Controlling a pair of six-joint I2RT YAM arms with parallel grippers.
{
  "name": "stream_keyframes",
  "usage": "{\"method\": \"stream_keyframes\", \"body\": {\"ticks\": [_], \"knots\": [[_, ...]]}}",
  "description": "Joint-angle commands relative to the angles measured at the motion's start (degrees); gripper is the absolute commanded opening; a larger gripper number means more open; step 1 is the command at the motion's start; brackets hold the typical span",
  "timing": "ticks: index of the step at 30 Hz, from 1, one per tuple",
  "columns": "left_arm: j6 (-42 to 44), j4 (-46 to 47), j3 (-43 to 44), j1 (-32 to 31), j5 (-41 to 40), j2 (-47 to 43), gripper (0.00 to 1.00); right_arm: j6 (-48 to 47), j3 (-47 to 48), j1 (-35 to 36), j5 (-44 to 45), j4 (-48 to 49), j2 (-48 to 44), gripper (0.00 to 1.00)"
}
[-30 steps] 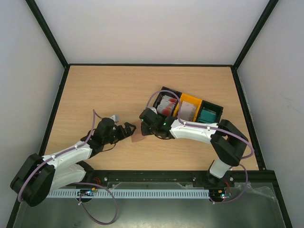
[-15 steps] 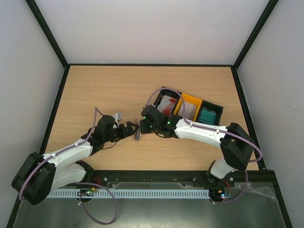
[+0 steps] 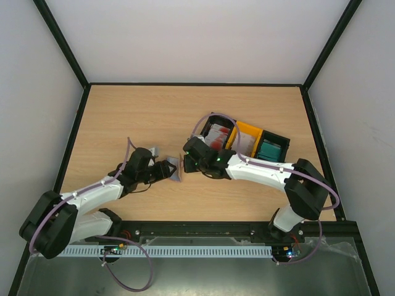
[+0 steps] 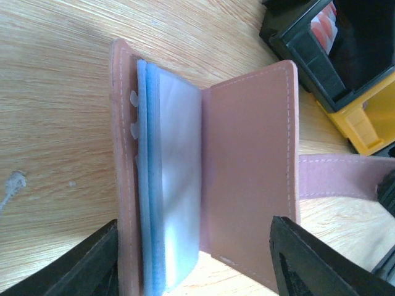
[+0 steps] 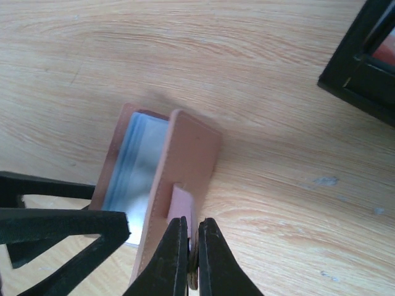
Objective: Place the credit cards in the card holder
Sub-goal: Open the card holder at the center of the board.
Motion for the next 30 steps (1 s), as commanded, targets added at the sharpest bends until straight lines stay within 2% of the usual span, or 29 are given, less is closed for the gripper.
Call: {"method": "stream_keyframes", "body": {"ticks": [1,6,10,13,17,24,25,27,30], "knots": [[1.35,-1.03,1.07,0.26,-0.71,0.70,0.61,0.23,-1.07,-0.54,6.68,-2.12,1.14,0.02],[1.67,-1.05,1.31,0.26,-0.76,1.36,0.50,1.14,-2.10,-0.85,11.50,-3.41,2.24,0.02],[1.86,-0.64,1.25,0.27,-0.65,1.70,0.44,1.47,-2.55,-1.00,13.75,-3.74,3.02,0.02],[2.20,-0.80,1.45,0.28,-1.01,2.42,0.35,1.35,-2.57,-1.04,14.65,-3.85,4.26,0.02],[2.30,-1.23,1.50,0.31,-1.83,3.36,0.30,1.74,-2.59,-1.32,16.18,-4.12,6.39,0.02],[2.74,-1.14,1.58,0.28,-1.60,4.44,0.04,1.68,-2.97,-1.42,17.39,-3.90,7.89,0.03],[2.74,-1.10,1.66,0.31,-1.36,4.45,0.03,1.48,-2.98,-1.40,17.05,-3.67,7.09,0.05],[2.78,-0.99,1.79,0.26,-0.92,4.13,0.03,1.17,-2.95,-1.43,16.53,-3.23,4.55,0.17],[2.74,-1.27,2.24,0.28,-0.39,3.56,0.02,0.83,-2.23,-1.38,16.26,-3.46,-0.28,0.41]]}}
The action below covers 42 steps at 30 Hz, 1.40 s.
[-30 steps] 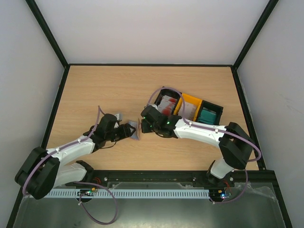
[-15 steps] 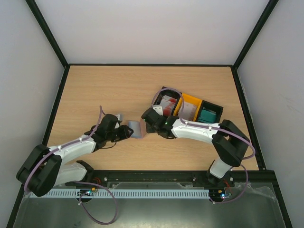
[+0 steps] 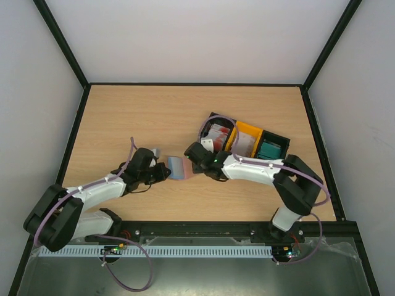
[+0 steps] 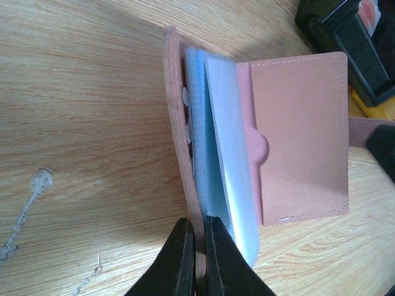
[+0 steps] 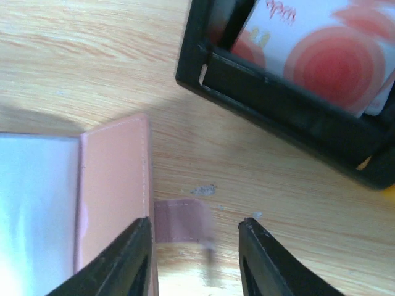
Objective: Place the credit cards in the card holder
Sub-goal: Open the card holder at the center of the board.
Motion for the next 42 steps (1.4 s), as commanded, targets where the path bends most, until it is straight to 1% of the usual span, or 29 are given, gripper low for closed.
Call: {"method": "stream_keyframes", "body": {"ticks": [1,3,6,8,12,15,19,21,23,29,33,36,39,42], "knots": [[0.42,-0.63,2.06,0.28,1.08,-0.53,0.03,-0.62,0.60,-0.27,1.45,-0.92,-7.95,0.47],[0.31,-0.85,2.45,0.27,1.48,-0.83,0.03,-1.27,0.85,-0.30,0.47,-0.41,-10.50,0.54],[0.00,-1.22,3.05,0.26,2.20,-1.10,0.03,-4.33,0.34,-0.19,-4.90,1.90,-12.33,0.63],[-0.27,-1.32,3.51,0.26,2.86,-1.01,0.02,-6.04,0.07,0.39,-9.19,3.92,-11.34,0.67],[-0.70,-1.32,4.04,0.32,3.82,-1.15,0.03,-11.15,0.23,2.99,-13.15,5.73,-7.17,0.77],[-0.85,-1.27,4.28,0.26,4.27,-1.26,0.02,-12.21,-0.55,3.85,-17.81,8.16,-4.85,0.82],[-0.90,-1.11,4.31,0.26,4.79,-1.20,0.03,-12.81,-0.04,4.04,-19.39,8.58,-2.06,0.84],[-0.93,-0.99,4.33,0.26,4.96,-1.12,0.03,-12.48,0.66,4.08,-18.05,7.44,-0.28,0.84],[-0.94,-0.81,4.32,0.27,5.19,-1.10,0.03,-11.18,1.58,4.11,-14.38,5.65,1.51,0.83],[-0.55,-1.74,4.28,0.27,4.54,-1.26,0.03,-5.30,1.80,4.08,-1.39,2.01,3.53,0.71],[-0.38,-2.11,4.00,0.26,3.92,-1.29,0.02,-1.12,0.34,4.09,5.27,1.80,3.28,0.70],[-0.35,-2.20,3.84,0.26,3.72,-1.22,0.03,1.85,1.82,4.01,10.38,-1.45,4.81,0.69],[-0.28,-2.12,3.81,0.26,3.63,-1.04,0.03,2.26,4.23,4.04,12.29,-3.14,5.45,0.64],[-0.24,-2.20,3.86,0.26,3.69,-0.76,0.03,-0.83,4.34,4.00,9.56,0.59,3.44,0.55]]}}
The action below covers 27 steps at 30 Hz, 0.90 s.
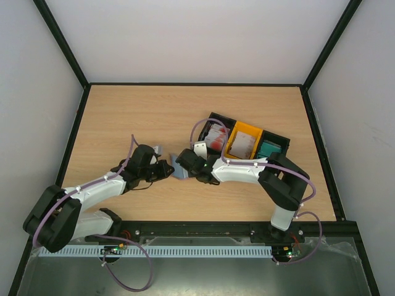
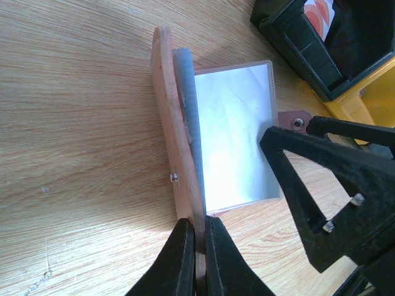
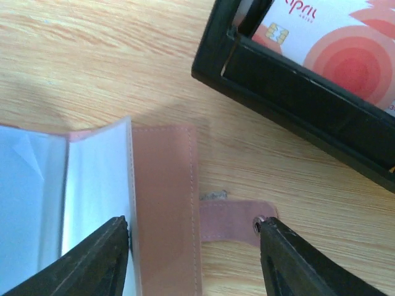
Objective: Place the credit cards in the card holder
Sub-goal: Open the card holder at the center of the board.
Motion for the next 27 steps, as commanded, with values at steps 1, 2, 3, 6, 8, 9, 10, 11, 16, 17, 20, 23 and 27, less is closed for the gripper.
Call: {"method": "stream_keyframes", "body": {"ticks": [1,2,3,6,8,9,10,11,16,17,20,23,27], "knots": [[0.28,-1.13,1.03,0.26,-0.22,-0.23,0.03,-1.65,2.66,0.06,1.79,1.27,-1.72,0.54],[0.27,-1.08,1.12,0.26,-0.08,-0.26,0.03,-2.34,3.20,0.08,0.90,1.73,-1.99,0.54],[0.31,-1.12,1.14,0.31,0.09,-0.30,0.03,-3.16,3.66,0.07,-0.19,2.11,-2.19,0.54],[0.31,-0.99,1.37,0.26,0.62,-0.30,0.02,-5.18,4.48,0.08,-5.30,3.88,-3.03,0.47],[0.31,-0.88,1.52,0.26,1.01,-0.29,0.03,-5.94,4.34,0.03,-8.66,5.68,-3.98,0.41],[0.24,-0.86,1.54,0.29,1.11,-0.30,0.03,-5.89,4.14,0.07,-9.70,6.25,-4.49,0.37],[0.23,-0.86,1.57,0.27,1.12,-0.28,0.03,-5.83,4.03,0.07,-10.58,6.79,-4.95,0.34],[0.23,-0.81,1.52,0.27,1.14,-0.30,0.03,-5.85,3.89,0.08,-11.47,7.22,-5.30,0.31],[0.22,-0.66,1.38,0.28,1.21,0.02,0.02,-6.02,2.54,0.15,-15.57,9.71,-5.31,0.09],[0.22,-0.72,1.44,0.33,1.13,0.11,0.02,-6.04,2.25,0.22,-16.41,10.04,-4.88,0.08],[0.18,-0.61,1.29,0.27,1.21,0.18,0.03,-7.96,1.47,0.38,-21.12,11.19,-4.03,0.04],[0.13,-0.49,1.45,0.27,1.38,0.22,0.03,-8.41,0.57,0.45,-26.35,12.89,-3.78,0.02],[0.13,-0.40,1.46,0.26,1.38,0.23,0.03,-7.88,0.45,0.49,-28.64,12.26,-2.57,0.02]]}}
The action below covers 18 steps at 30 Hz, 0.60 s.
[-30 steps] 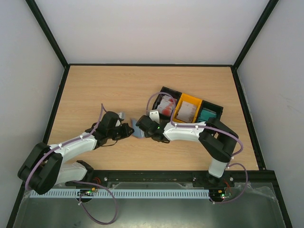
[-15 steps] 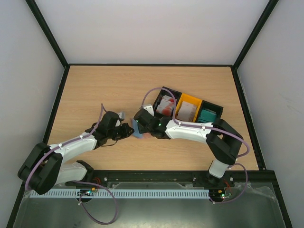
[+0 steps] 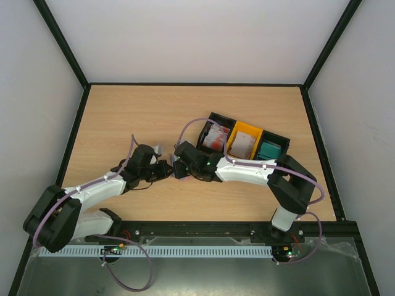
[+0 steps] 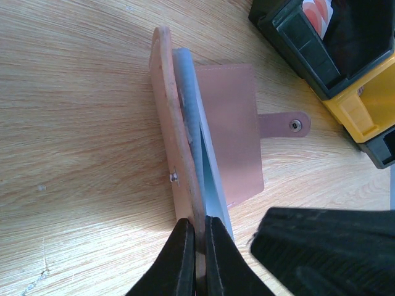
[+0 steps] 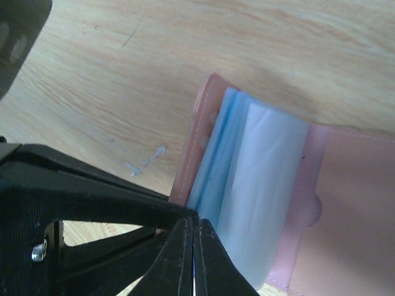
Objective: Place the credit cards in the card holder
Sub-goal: Open the card holder at the center of the board.
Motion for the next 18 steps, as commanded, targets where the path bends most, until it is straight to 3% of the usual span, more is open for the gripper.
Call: {"method": "stream_keyframes", "body": {"ticks": [1,8,14,18], "knots": [[0.09,-0.42,1.49,0.26,0.84,0.26,0.03,-0.55,-0.70,0.31,-4.29,0.38,2.09,0.02],[0.14,-0.38,1.49,0.26,1.06,0.34,0.03,0.53,-1.71,0.35,-3.39,-1.67,4.30,0.02],[0.21,-0.58,1.37,0.28,0.91,0.32,0.03,3.96,0.25,0.31,7.87,-6.43,6.14,0.04],[0.31,-0.99,1.10,0.28,0.47,0.31,0.03,5.21,1.96,0.35,14.30,-9.42,7.50,0.13]]}}
